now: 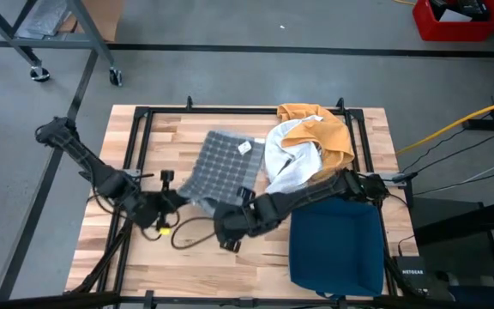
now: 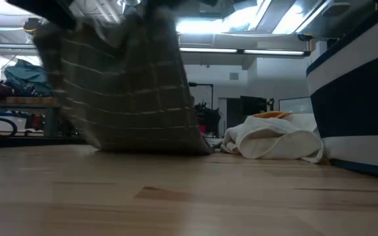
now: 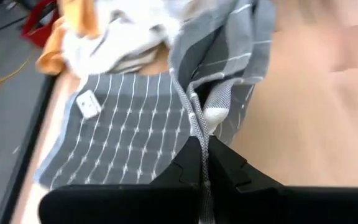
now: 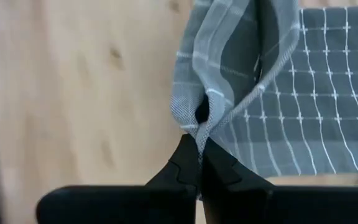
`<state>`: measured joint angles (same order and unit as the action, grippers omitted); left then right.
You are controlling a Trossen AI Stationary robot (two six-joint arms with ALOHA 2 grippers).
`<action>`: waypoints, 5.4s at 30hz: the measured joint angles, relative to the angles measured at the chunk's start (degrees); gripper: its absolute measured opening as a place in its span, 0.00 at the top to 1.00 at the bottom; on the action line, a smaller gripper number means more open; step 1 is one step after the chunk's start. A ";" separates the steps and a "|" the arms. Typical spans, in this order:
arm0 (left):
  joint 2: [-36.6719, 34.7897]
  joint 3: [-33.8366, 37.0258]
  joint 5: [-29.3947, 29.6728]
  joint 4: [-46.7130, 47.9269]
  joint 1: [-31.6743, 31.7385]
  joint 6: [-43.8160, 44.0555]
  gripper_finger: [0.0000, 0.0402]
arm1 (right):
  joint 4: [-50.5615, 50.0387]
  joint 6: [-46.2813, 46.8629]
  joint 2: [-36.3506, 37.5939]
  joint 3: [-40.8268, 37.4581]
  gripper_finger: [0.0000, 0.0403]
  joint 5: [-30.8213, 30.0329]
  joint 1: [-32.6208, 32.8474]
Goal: Fold towel
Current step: Fold the gray towel
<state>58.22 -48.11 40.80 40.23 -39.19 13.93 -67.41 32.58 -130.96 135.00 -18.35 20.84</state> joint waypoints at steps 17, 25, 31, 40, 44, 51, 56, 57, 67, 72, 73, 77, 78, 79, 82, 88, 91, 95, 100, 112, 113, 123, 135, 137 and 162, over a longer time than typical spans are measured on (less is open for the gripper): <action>4.19 -4.62 10.68 -0.06 -13.44 6.50 1.00 | 3.67 7.66 0.32 0.00 1.00 -4.38 5.78; 4.17 -4.62 16.35 0.09 -6.64 -4.18 1.00 | -2.45 8.17 1.91 0.00 1.00 -11.59 4.88; 4.17 -4.62 16.60 4.02 0.29 -4.93 1.00 | -7.33 8.13 2.93 0.00 1.00 -17.80 3.29; 4.17 -4.58 14.24 5.64 9.00 -4.78 1.00 | -14.79 7.47 2.99 -0.22 1.00 -18.78 -1.33; 4.17 -2.22 13.19 4.73 12.16 -4.93 1.00 | -16.80 7.42 2.89 -0.22 1.00 -18.95 -3.10; 4.17 3.18 13.08 -2.20 16.71 -8.67 1.00 | -17.66 4.44 2.52 -0.90 1.00 -18.92 -5.73; 4.17 6.30 12.93 -8.62 19.66 -13.17 1.00 | -17.76 3.41 2.47 -3.88 1.00 -18.60 -7.76; 4.17 6.87 12.87 -9.40 20.40 -13.65 1.00 | -17.58 3.28 2.47 -4.45 1.00 -18.63 -8.15; 4.17 13.49 8.20 -22.04 27.51 -18.81 1.00 | -15.91 1.53 2.43 -9.95 1.00 -18.60 -11.52; 4.17 15.89 4.01 -26.30 30.52 -19.93 1.00 | -14.38 1.13 2.43 -12.18 1.00 -18.10 -13.08; 4.17 16.07 3.68 -26.29 31.07 -19.93 1.00 | -13.86 0.42 2.43 -12.56 1.00 -18.09 -13.26; 4.17 17.19 3.19 -26.55 33.23 -20.19 1.00 | -10.03 -2.53 2.40 -14.78 1.00 -18.10 -14.72; 4.17 17.59 2.87 -26.88 33.76 -20.20 1.00 | -9.32 -2.88 2.40 -15.27 1.00 -18.08 -15.08; 4.17 18.08 2.39 -27.19 34.34 -20.36 1.00 | -8.44 -2.97 2.38 -15.72 1.00 -18.08 -15.44; 4.17 19.77 0.41 -30.20 35.90 -21.35 1.00 | -8.01 -2.97 2.37 -16.61 1.00 -18.04 -16.51; 4.17 22.13 -3.52 -36.54 38.15 -23.65 0.98 | -7.68 -2.40 2.34 -16.63 1.00 -15.60 -17.22; 4.17 22.33 -3.85 -38.05 38.86 -25.31 0.98 | -7.89 -0.38 2.34 -16.65 1.00 -14.42 -17.13; 4.17 22.35 -4.20 -38.13 39.76 -25.96 0.99 | -7.56 0.41 2.34 -16.65 1.00 -13.64 -17.11; 4.17 22.35 -4.36 -38.27 40.49 -26.00 0.98 | -7.24 0.49 2.34 -16.65 0.99 -13.49 -17.24; 4.17 22.35 -4.32 -38.25 40.52 -25.80 0.98 | -7.21 0.20 2.34 -16.63 0.96 -13.94 -17.22; 4.17 22.35 -4.27 -38.25 40.52 -25.99 0.97 | -7.24 0.17 2.34 -16.63 0.95 -14.40 -17.22; 4.17 22.42 -3.56 -37.80 42.54 -25.59 0.76 | -8.27 0.18 2.34 -16.63 0.78 -14.95 -18.36; 4.17 22.39 -4.02 -34.72 48.07 -18.88 0.63 | -7.43 0.81 -0.85 -16.61 0.64 -8.67 -19.03; 4.15 22.39 -4.24 -30.86 47.57 -18.35 0.64 | -7.60 0.73 -1.13 -16.61 0.64 -4.15 -18.99; 4.01 22.35 -35.98 -11.63 37.53 -16.93 0.70 | 4.48 0.13 -1.20 -16.61 0.65 31.06 -14.18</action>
<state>62.24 -25.76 4.82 28.60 -1.67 -3.01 -62.93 32.70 -132.16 118.39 12.71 6.66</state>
